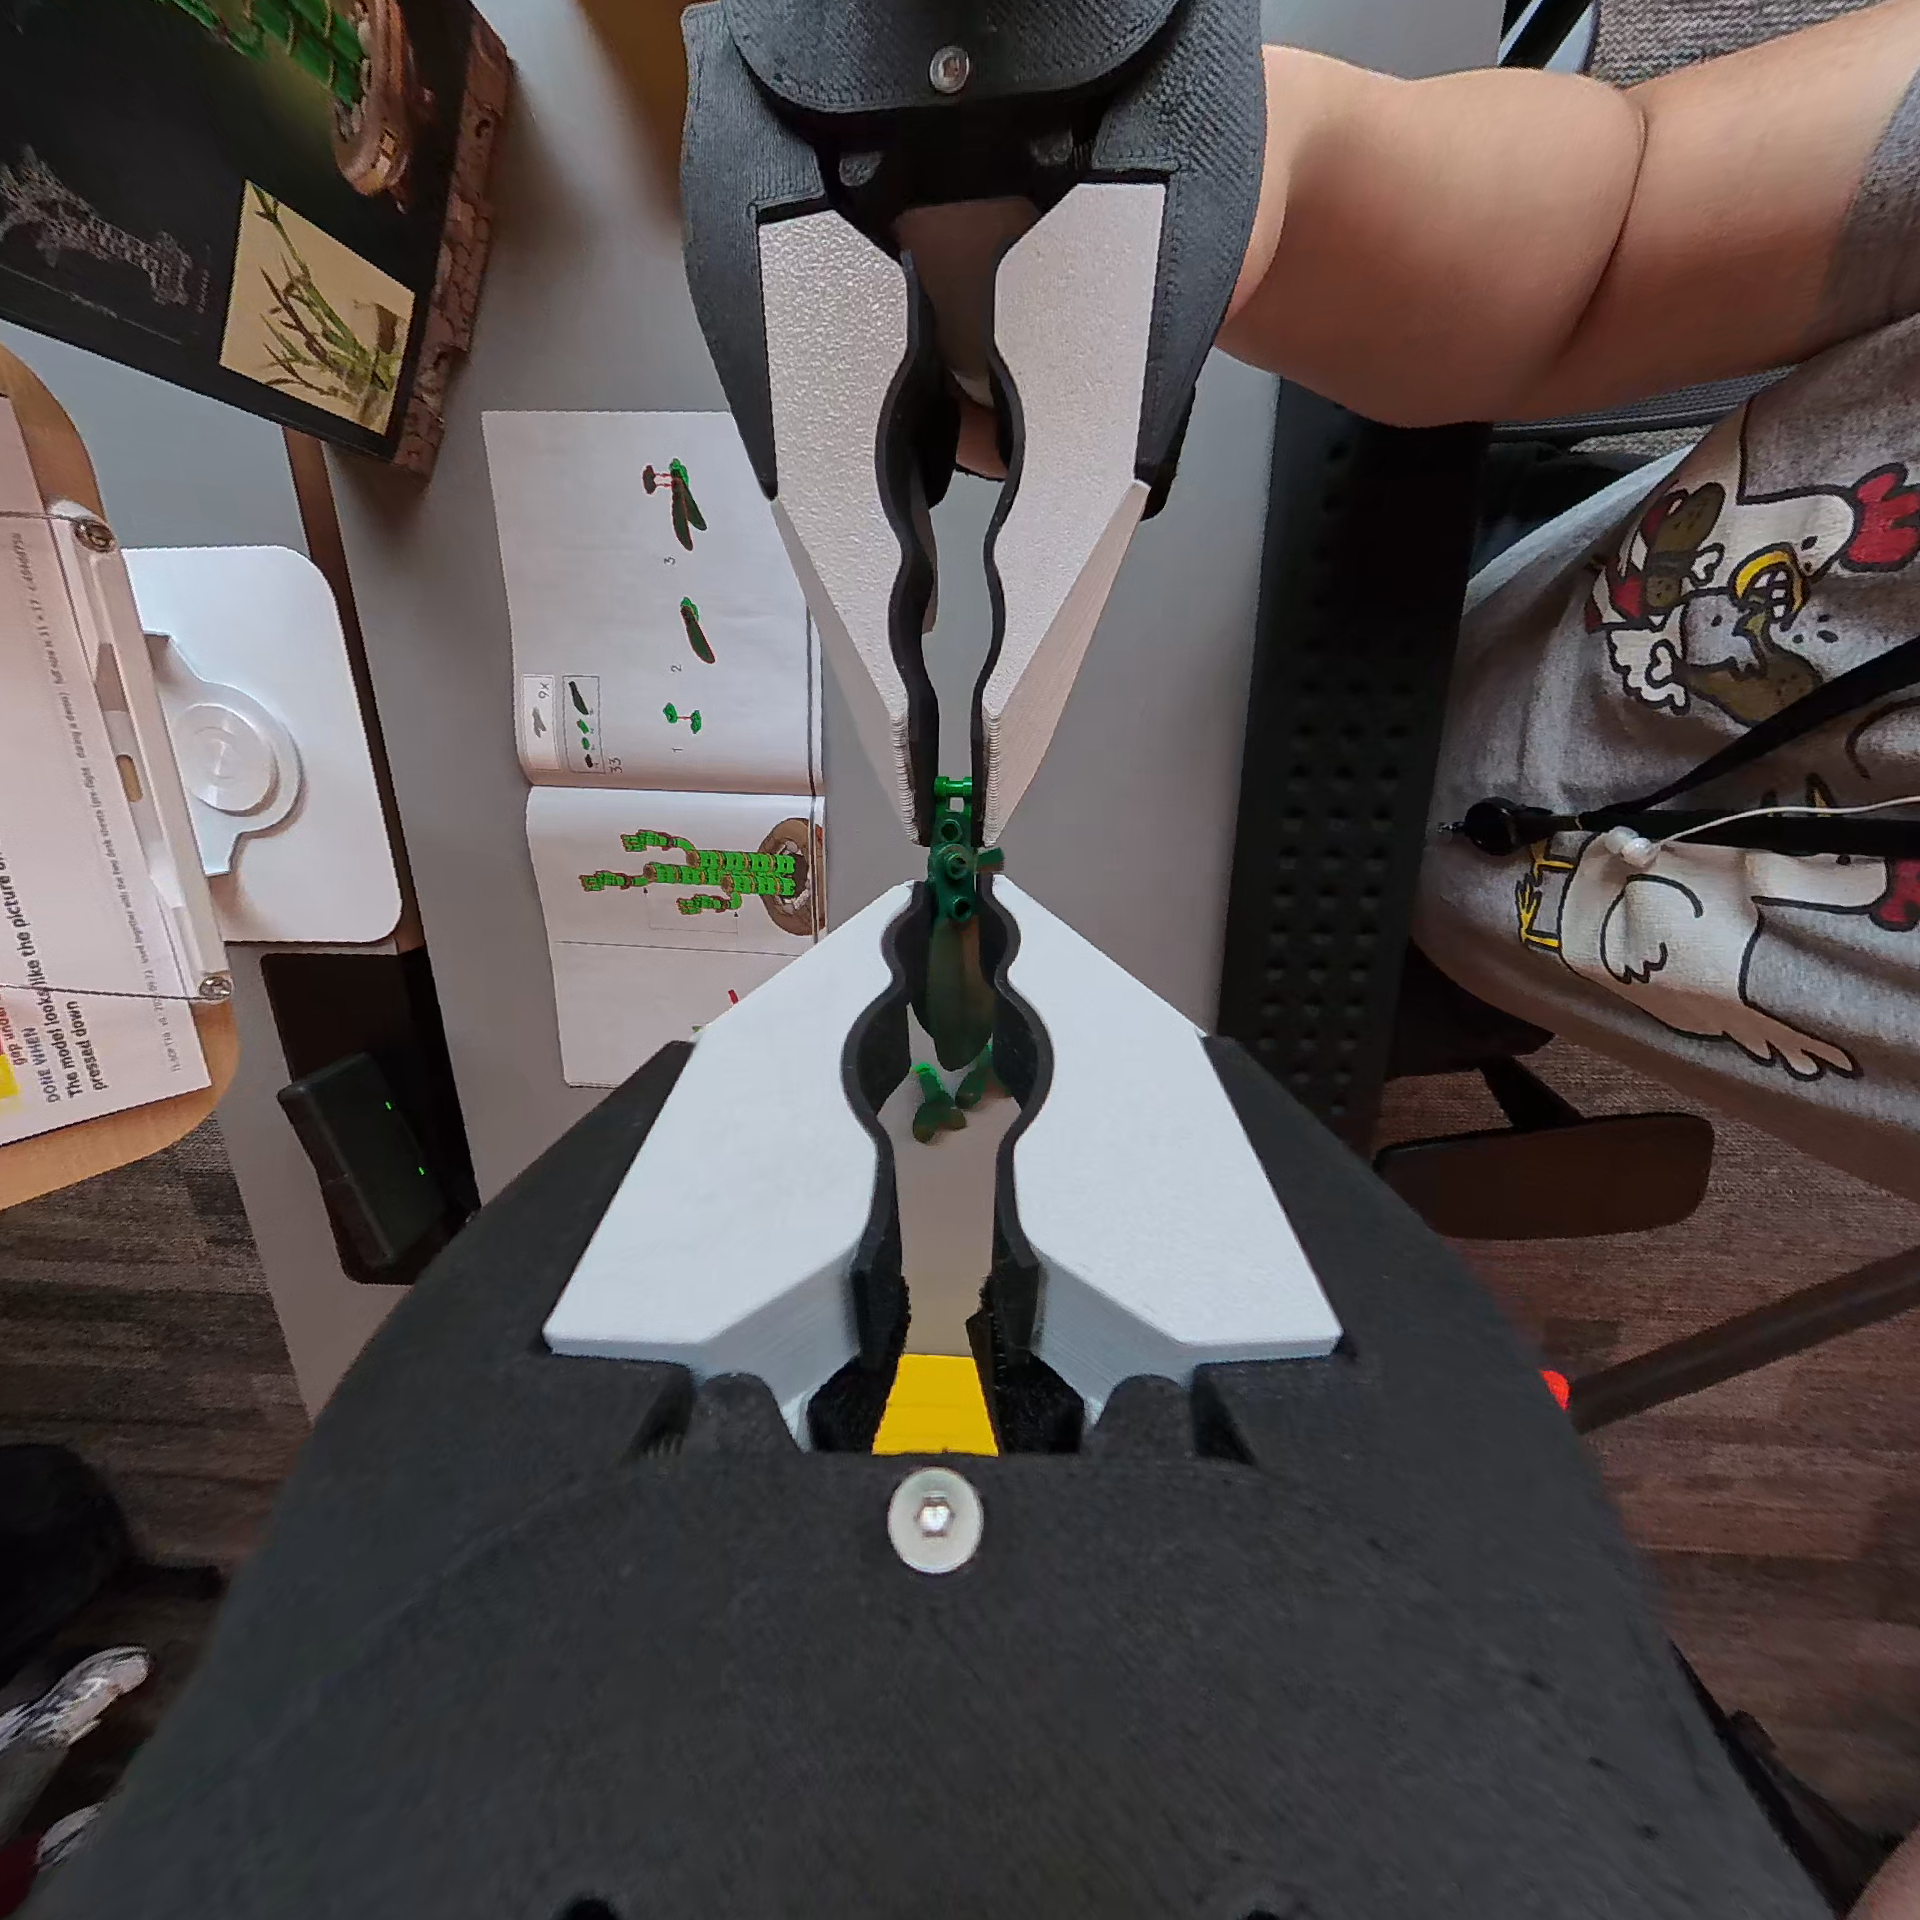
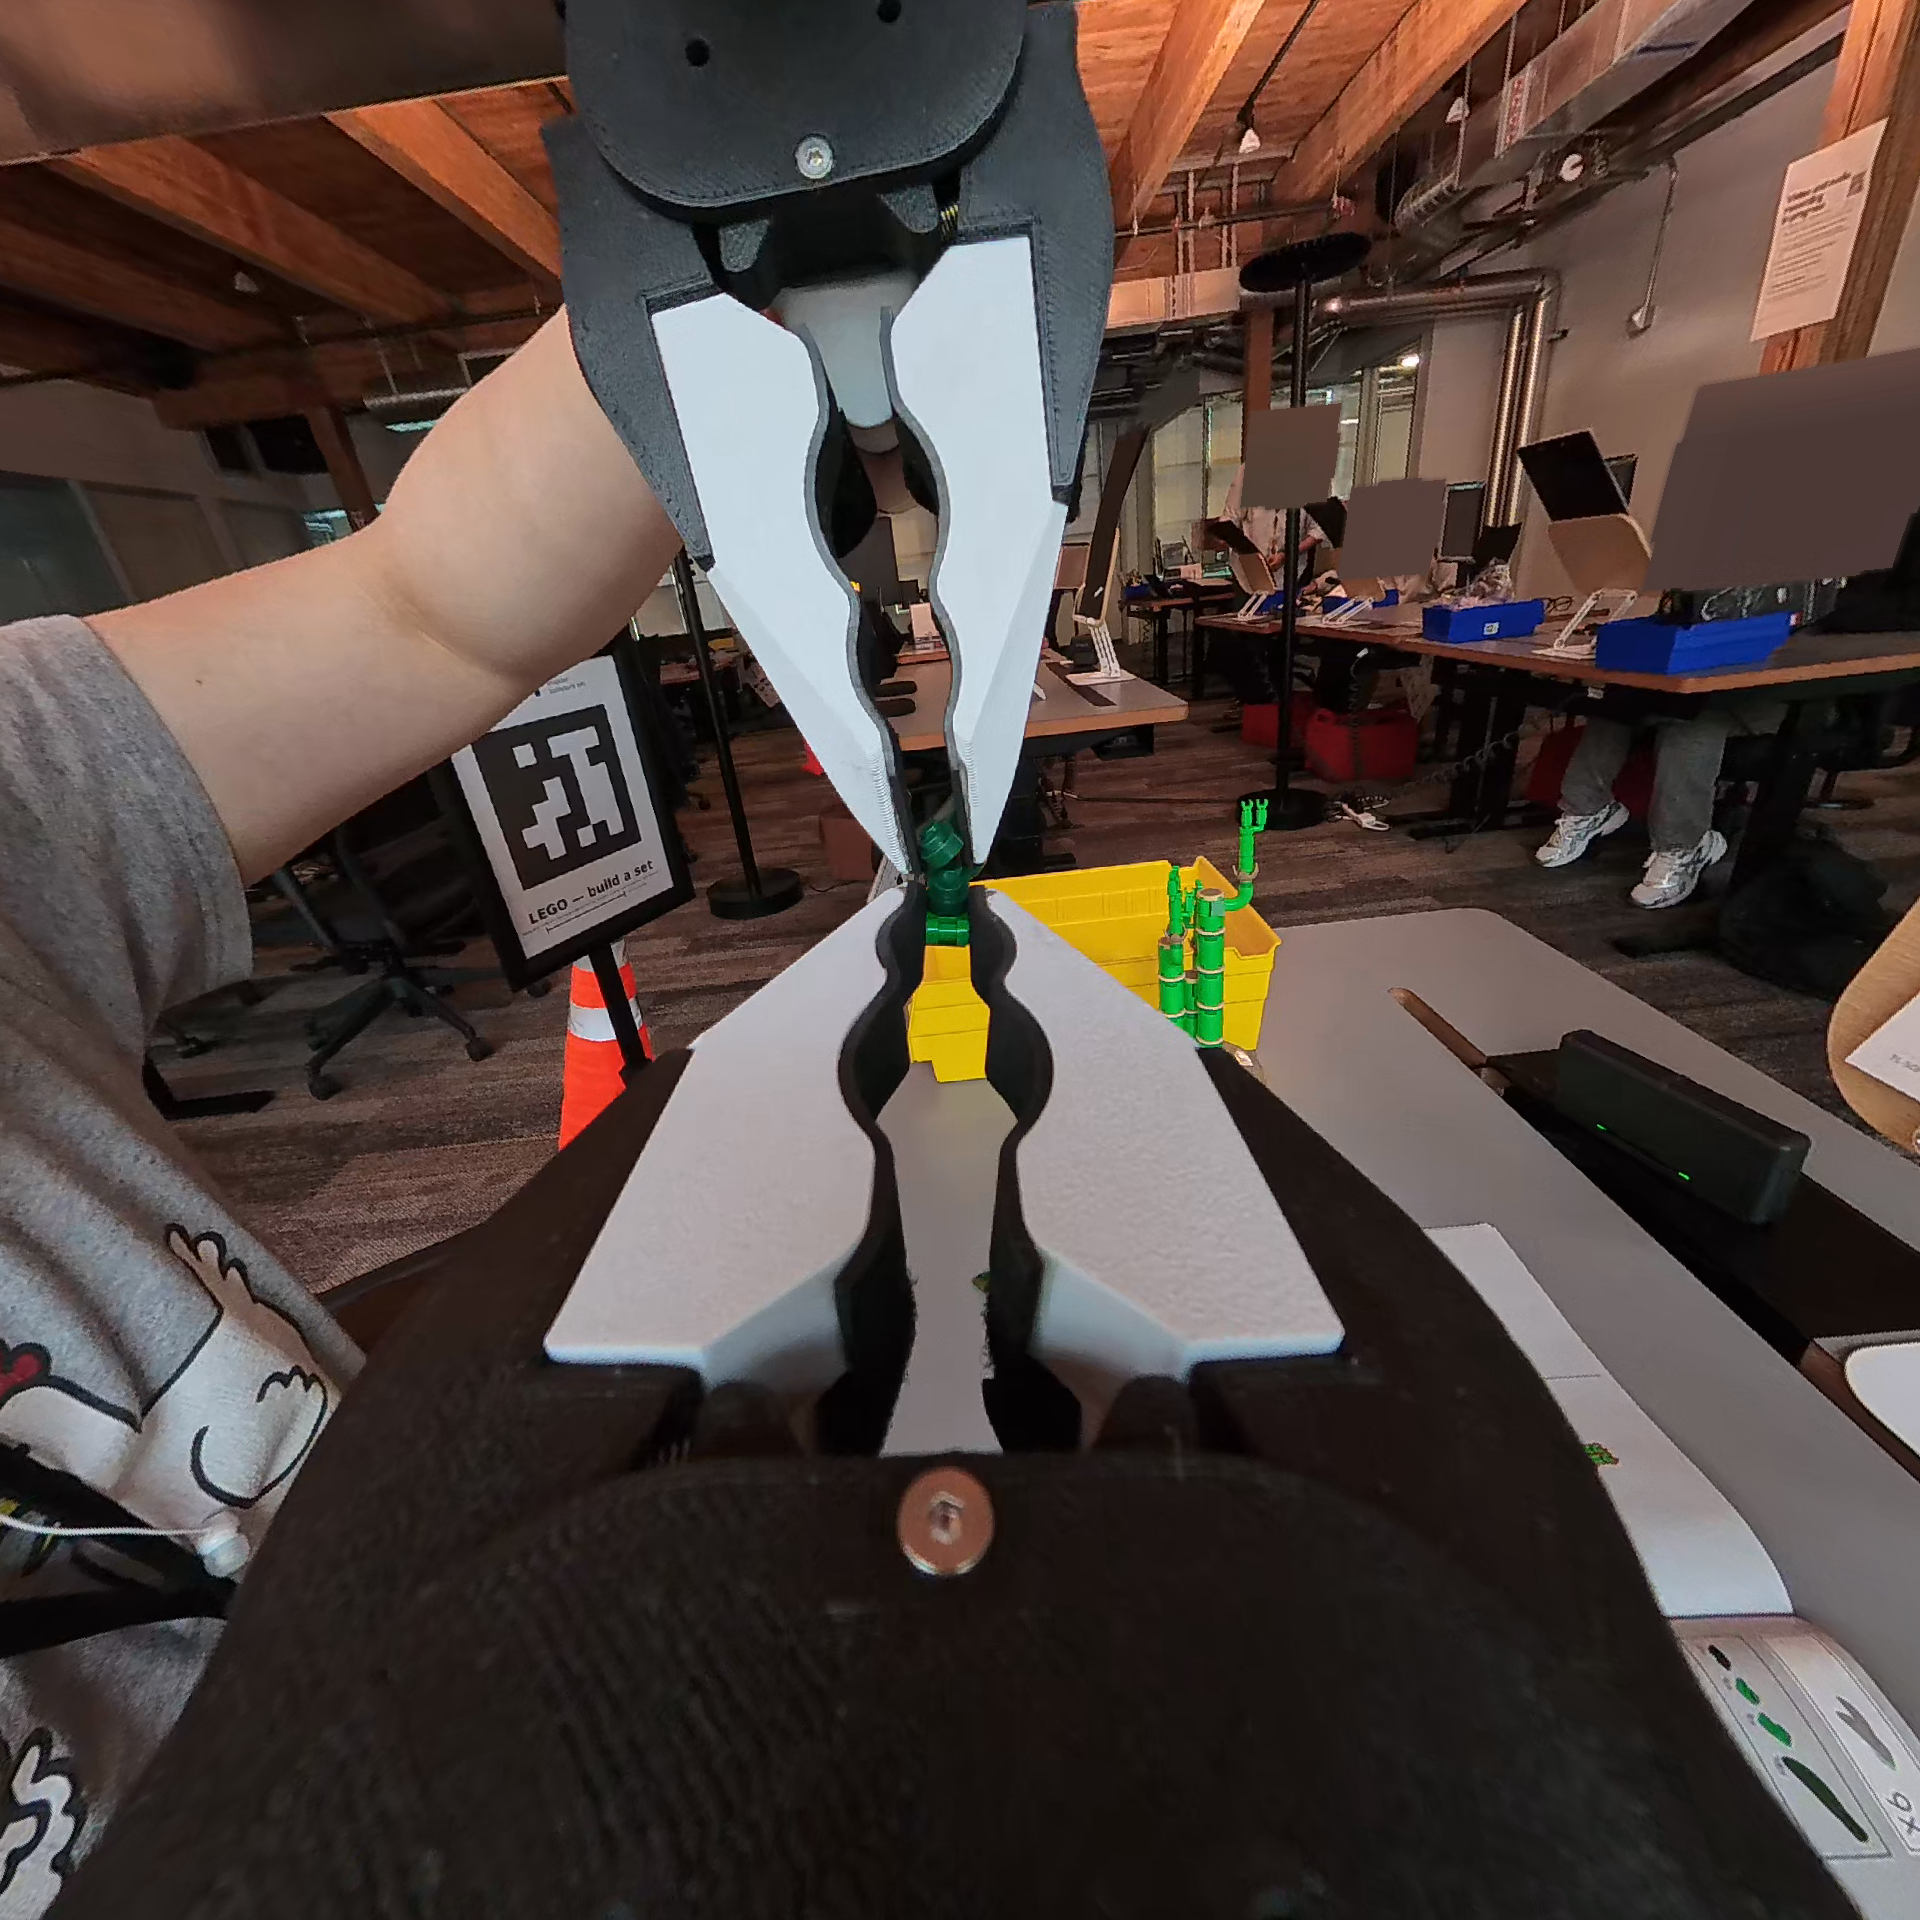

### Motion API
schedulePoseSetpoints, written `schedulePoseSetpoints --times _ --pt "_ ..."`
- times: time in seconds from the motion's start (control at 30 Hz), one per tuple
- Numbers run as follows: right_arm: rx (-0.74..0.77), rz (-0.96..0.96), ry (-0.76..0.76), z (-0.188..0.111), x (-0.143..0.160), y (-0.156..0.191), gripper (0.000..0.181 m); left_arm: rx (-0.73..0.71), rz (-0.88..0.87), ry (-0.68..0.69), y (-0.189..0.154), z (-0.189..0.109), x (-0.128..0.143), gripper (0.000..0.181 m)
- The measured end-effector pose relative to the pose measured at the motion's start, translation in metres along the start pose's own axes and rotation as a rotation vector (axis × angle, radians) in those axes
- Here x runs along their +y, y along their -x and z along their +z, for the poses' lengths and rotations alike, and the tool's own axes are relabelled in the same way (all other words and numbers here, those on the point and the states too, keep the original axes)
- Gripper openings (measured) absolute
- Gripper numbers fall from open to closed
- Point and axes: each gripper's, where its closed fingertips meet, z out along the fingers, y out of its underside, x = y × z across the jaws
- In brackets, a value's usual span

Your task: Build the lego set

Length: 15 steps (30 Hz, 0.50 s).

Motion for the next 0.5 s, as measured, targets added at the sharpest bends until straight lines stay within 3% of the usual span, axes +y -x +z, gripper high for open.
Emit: schedulePoseSetpoints --times 0.5 --pt "-0.046 0.072 -0.05 -0.0021 -0.003 -0.0022 0.006 -0.032 0.016 -0.014 0.0038 -0.0012 -0.0045 0.009"
